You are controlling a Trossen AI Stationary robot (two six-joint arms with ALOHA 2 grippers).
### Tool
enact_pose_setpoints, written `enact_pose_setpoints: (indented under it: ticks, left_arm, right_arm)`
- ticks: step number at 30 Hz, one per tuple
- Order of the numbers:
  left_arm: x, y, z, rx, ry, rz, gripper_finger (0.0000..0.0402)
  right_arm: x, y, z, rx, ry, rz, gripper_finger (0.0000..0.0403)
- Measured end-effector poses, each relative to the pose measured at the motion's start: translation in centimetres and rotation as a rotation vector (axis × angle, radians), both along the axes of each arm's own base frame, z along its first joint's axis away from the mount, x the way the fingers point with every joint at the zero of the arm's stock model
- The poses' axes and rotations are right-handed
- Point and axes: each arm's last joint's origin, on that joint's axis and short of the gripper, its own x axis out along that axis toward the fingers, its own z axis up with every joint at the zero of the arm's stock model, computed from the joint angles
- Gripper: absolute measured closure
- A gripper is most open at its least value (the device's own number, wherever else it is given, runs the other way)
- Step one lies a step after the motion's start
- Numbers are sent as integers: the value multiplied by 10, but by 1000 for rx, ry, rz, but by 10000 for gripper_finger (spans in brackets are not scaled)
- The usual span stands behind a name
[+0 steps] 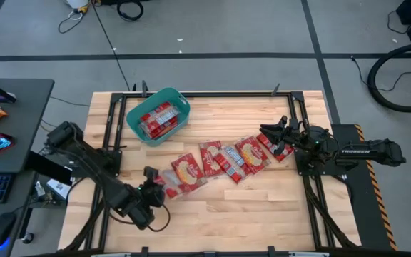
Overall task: Sort popcorn bags into baskets
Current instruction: Put the popcorn bag into the green bin
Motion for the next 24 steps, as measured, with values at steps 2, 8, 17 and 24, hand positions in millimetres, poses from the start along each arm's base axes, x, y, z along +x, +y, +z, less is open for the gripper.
enact_pose_setpoints:
  ticks: [2, 8, 17, 24]
  left_arm:
    - [1, 5, 15, 12, -43, 41, 400]
    - [8, 27, 51, 38, -142, 167, 400]
    - [38, 94, 55, 120, -129, 429, 401]
    - [51, 164, 54, 87, -67, 691, 401]
  right_arm:
    - [0, 0, 0, 0, 0, 0, 305]
    - [0, 0, 0, 0, 0, 0, 305]
    - [0, 0, 0, 0, 0, 0, 305]
    - [0, 0, 0, 0, 0, 1, 305]
